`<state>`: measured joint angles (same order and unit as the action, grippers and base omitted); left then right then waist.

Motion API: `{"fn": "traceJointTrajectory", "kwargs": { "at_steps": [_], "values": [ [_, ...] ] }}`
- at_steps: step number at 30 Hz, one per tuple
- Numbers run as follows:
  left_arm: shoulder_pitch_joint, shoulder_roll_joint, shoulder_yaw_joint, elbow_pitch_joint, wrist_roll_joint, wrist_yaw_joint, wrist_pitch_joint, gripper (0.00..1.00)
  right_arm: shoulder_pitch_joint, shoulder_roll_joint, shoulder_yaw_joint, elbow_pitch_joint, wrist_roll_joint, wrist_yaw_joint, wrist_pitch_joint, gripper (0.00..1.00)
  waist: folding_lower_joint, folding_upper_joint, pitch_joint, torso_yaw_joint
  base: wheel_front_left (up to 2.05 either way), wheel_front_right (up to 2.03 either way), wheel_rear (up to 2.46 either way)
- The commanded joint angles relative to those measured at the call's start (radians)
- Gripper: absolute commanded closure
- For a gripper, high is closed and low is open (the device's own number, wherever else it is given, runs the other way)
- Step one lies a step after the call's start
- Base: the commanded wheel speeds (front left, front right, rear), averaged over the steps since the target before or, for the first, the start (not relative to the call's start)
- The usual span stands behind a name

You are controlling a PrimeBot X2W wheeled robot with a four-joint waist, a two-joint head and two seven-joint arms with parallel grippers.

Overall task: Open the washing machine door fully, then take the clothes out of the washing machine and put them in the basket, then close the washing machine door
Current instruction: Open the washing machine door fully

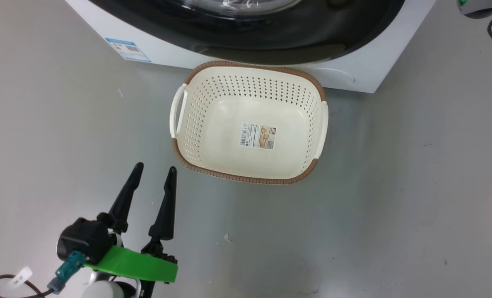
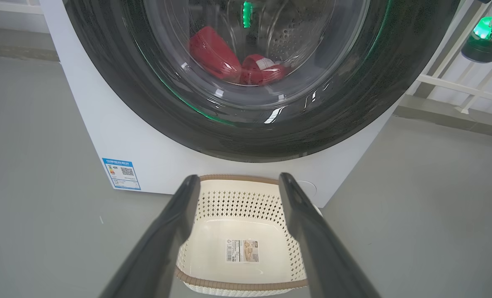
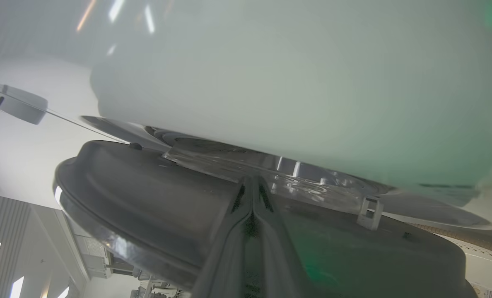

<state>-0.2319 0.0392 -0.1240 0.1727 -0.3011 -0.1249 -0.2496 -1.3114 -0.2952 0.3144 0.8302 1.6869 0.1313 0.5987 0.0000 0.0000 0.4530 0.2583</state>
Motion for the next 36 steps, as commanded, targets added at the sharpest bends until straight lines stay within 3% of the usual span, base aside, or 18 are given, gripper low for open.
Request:
{"fn": "traceJointTrajectory", "kwargs": {
  "at_steps": [1, 17, 36],
  "values": [
    [-0.009, 0.017, 0.032, -0.016, -0.003, -0.006, -0.012, 0.00, 0.017, 0.037, 0.022, -0.023, -0.009, -0.001, 0.018, 1.00, 0.0000, 0.0000, -0.004, 0.001, 0.00, 0.00, 0.00],
    [0.026, 0.013, 0.040, -0.007, 0.013, -0.006, -0.012, 0.00, 0.178, 0.049, 0.044, -0.097, -0.015, -0.001, 0.064, 1.00, 0.0000, 0.0000, -0.096, 0.004, 0.00, 0.00, 0.00],
    [0.144, 0.011, 0.050, -0.006, 0.037, -0.006, -0.012, 0.00, 0.472, 0.075, 0.077, -0.300, -0.005, -0.001, 0.138, 1.00, 0.0000, 0.0000, -0.265, 0.029, 0.00, 0.00, 0.00]
  ]
}}
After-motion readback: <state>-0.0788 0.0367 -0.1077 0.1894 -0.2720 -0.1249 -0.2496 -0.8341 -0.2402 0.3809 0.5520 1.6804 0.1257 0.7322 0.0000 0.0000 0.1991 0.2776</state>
